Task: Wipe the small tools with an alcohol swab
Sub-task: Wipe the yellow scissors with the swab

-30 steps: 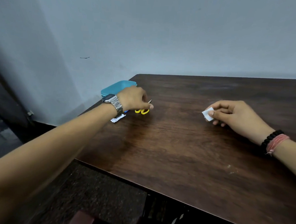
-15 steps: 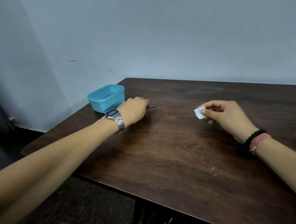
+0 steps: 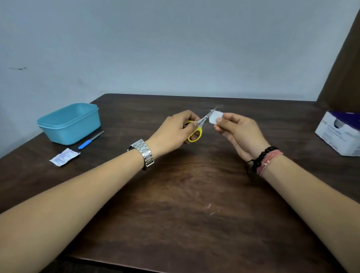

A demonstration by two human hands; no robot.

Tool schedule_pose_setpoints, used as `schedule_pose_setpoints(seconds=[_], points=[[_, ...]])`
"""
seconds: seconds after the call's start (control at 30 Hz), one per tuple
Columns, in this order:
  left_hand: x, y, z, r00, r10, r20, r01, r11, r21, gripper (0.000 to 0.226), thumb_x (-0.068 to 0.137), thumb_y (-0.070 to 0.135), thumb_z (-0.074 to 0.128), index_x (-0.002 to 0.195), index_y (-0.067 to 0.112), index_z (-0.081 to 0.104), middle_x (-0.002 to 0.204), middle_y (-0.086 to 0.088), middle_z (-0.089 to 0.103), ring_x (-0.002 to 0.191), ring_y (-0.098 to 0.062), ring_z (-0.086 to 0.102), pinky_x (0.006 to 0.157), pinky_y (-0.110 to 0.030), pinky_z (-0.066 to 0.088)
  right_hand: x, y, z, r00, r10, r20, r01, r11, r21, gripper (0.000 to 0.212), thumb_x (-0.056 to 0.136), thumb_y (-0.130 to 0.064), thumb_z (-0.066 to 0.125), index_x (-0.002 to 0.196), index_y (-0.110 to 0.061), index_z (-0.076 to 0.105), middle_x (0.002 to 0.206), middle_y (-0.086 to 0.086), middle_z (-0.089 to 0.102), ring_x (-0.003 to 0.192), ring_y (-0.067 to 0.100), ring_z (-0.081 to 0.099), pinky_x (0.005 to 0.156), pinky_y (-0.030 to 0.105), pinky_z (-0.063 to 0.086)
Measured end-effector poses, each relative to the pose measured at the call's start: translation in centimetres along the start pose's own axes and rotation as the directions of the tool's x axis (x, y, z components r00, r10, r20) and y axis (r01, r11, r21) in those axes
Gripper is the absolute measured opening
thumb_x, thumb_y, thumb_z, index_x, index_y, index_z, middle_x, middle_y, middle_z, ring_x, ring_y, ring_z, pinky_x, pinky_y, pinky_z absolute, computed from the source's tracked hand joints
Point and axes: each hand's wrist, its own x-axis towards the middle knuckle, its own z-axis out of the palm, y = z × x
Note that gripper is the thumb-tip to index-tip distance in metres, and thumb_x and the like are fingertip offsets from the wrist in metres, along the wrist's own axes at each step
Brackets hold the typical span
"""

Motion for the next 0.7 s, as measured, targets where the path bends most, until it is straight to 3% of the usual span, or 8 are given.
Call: schedule_pose_setpoints(seconds=[0.23,0.37,0.47,0.6,0.7], points=[[-0.8,-0.2,0.3,0.999,-0.011,-0.033,0.006,0.989,-0.148,0.009,0.101,0.020,0.052,0.100,0.017,0.061,0.075,0.004,0.069,0.064,-0.005,0.063,0.062,-0.026,0.058,-0.1,-0.1,0.7,0.998,0.003,0.062,-0.005,1.000,0.031,0.015,0.093,0.010,0.053,0.089,0.000,0.064,0.087,0.012,0.066,0.068,0.009,0.067,0.070,0.016,0.056],[-1.1,-0.1,0.2,0.998,0.048,-0.043,-0.050,0.997,-0.057,0.009,0.100,0.020,0.051,0.100,0.020,0.060,0.077,0.008,0.068,0.063,0.003,0.062,0.059,-0.013,0.051,0.2,0.2,0.2,1.000,-0.004,-0.028,0.002,0.997,-0.072,0.011,0.091,0.009,0.058,0.089,0.001,0.065,0.093,0.017,0.066,0.072,0.014,0.065,0.070,0.018,0.057],[-1.4,0.0,0.2,0.997,0.071,-0.013,-0.071,0.997,0.009,0.009,0.100,0.020,0.051,0.100,0.022,0.060,0.076,0.010,0.069,0.063,0.006,0.061,0.059,-0.008,0.044,0.2,0.4,0.2,1.000,-0.006,0.000,0.006,0.986,-0.168,0.011,0.091,0.007,0.059,0.098,0.004,0.067,0.093,0.017,0.067,0.072,0.015,0.065,0.074,0.019,0.058],[-1.3,-0.3,0.1,0.999,0.050,-0.021,-0.050,0.999,0.015,0.009,0.100,0.023,0.051,0.099,0.024,0.060,0.078,0.009,0.068,0.062,0.005,0.061,0.058,-0.011,0.048,-0.3,-0.2,1.0,0.994,0.008,0.108,-0.006,1.000,-0.017,0.026,0.094,0.014,0.044,0.095,0.001,0.066,0.093,0.016,0.069,0.078,0.015,0.068,0.075,0.019,0.058],[-1.3,-0.3,0.1,0.999,0.022,-0.026,-0.023,0.999,-0.044,0.009,0.101,0.023,0.051,0.099,0.021,0.060,0.078,0.008,0.069,0.061,0.003,0.062,0.058,-0.013,0.050,-0.4,-0.3,0.8,0.984,-0.007,0.178,0.001,1.000,0.029,0.024,0.095,0.012,0.045,0.105,0.002,0.065,0.098,0.014,0.069,0.080,0.012,0.070,0.075,0.018,0.056]])
